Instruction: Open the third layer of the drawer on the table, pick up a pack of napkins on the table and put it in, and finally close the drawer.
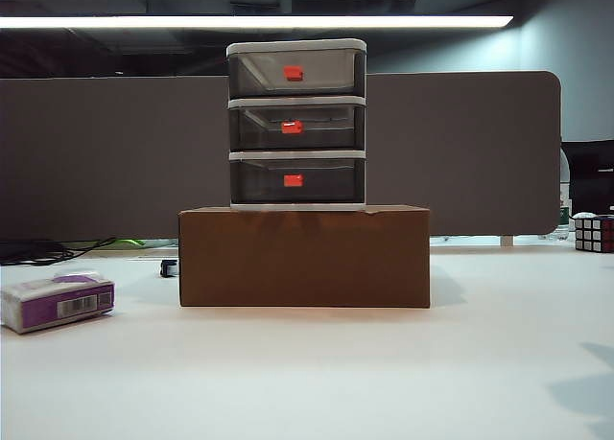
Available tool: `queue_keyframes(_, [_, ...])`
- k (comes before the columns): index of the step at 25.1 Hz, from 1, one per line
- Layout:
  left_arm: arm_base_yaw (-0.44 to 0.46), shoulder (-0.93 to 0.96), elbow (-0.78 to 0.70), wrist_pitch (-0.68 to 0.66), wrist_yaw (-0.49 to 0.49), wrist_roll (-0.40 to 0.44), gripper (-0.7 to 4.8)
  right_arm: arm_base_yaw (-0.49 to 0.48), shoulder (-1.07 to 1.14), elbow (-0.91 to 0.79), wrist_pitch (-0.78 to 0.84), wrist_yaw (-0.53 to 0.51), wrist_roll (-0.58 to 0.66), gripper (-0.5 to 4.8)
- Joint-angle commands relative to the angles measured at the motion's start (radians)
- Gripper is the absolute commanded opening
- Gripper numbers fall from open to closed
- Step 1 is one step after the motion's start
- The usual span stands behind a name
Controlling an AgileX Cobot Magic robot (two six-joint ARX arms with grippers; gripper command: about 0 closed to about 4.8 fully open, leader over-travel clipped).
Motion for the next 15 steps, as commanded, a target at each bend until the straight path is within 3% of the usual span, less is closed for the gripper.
queue_keyframes(1, [0.001, 0.002, 0.003, -0.001, 0.004, 0.002, -0.05, 0.001, -0.002, -0.006, 0.014, 0.0, 0.001, -0.06])
queue_keyframes(10, [0.001, 0.002, 0.003, -0.002, 0.011, -0.004, -0.05, 0.001, -0.002, -0.006, 0.014, -0.001, 0.002, -0.06])
queue_keyframes(12, [0.001, 0.002, 0.003, 0.003, 0.067, -0.085, -0.05, 0.002, -0.002, -0.006, 0.014, -0.01, 0.028, -0.06])
queue_keyframes(15, [-0.006, 0.002, 0.003, 0.029, 0.294, -0.345, -0.05, 0.003, -0.002, -0.006, 0.015, -0.12, 0.197, -0.06])
